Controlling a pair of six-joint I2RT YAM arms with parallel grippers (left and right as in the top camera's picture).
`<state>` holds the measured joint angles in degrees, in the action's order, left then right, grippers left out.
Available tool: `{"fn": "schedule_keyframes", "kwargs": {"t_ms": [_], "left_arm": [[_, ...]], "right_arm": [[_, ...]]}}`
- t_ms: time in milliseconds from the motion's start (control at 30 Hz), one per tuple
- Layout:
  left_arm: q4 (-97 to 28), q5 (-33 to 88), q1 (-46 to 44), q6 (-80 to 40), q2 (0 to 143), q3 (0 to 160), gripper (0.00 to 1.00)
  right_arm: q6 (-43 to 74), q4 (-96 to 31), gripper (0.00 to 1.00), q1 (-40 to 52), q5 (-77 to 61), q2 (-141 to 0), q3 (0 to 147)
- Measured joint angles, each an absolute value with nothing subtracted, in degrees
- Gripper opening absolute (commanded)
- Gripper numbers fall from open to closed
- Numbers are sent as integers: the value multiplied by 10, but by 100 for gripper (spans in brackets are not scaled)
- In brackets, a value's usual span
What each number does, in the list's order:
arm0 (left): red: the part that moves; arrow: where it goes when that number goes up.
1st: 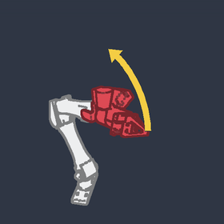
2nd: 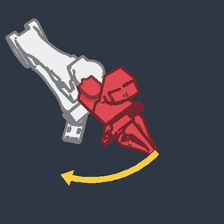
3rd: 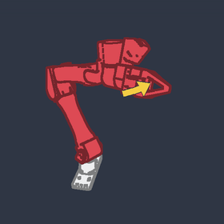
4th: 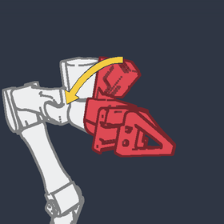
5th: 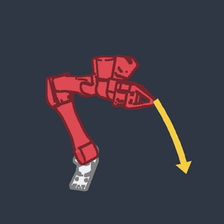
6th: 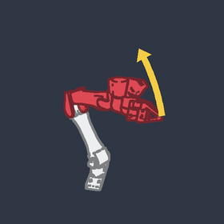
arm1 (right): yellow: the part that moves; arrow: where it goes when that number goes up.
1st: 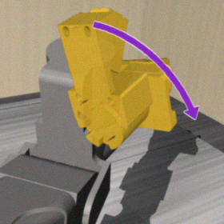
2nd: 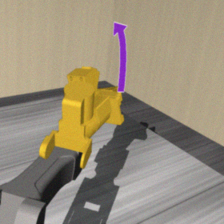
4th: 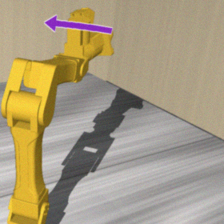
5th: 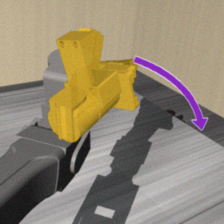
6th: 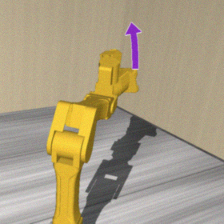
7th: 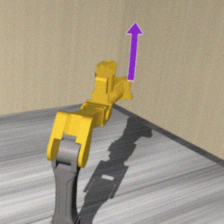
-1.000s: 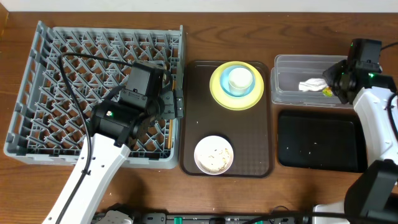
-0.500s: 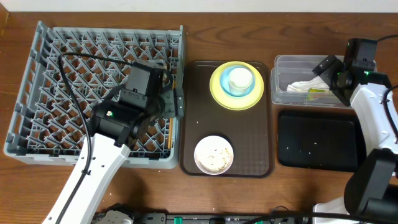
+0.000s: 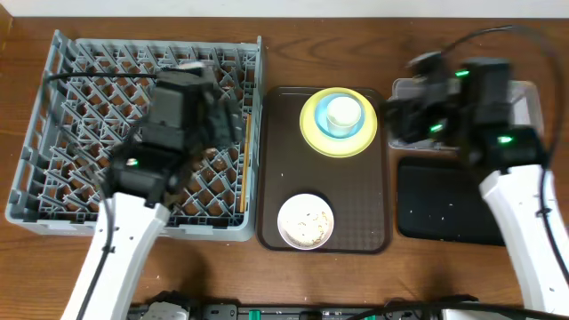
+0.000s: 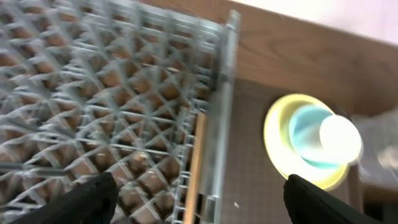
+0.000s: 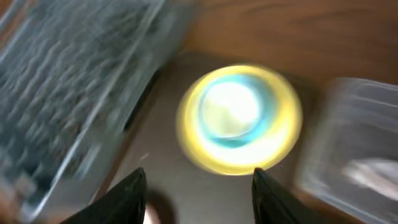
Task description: Sort waste into correct bins and load items into the dishwasher
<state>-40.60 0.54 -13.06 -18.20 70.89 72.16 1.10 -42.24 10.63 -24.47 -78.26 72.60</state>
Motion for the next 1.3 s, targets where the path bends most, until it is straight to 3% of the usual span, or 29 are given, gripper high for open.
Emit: {"fn": "schedule_keyframes", "kwargs": {"t_ms": [200, 400, 567, 800, 1100, 1300], "left_arm": [[-438, -2, -25, -182, 688, 721, 88], [-477, -4, 11, -182, 688, 721, 88], [-478, -4, 11, -182, 688, 722, 88], [-478, -3, 11, -182, 688, 722, 88], [-478, -4, 11, -182, 688, 722, 88], [-478, -4, 11, -182, 688, 721, 88]], "right_arm": [[-53, -525, 55, 314, -186, -809, 725], [-74, -559, 42, 460, -154, -847, 725], [-80, -568, 37, 559, -134, -920, 725], [-81, -571, 35, 599, -125, -990, 724], [-65, -570, 26, 600, -115, -1055, 723], [-11, -578, 20, 600, 2, -1065, 723]]}}
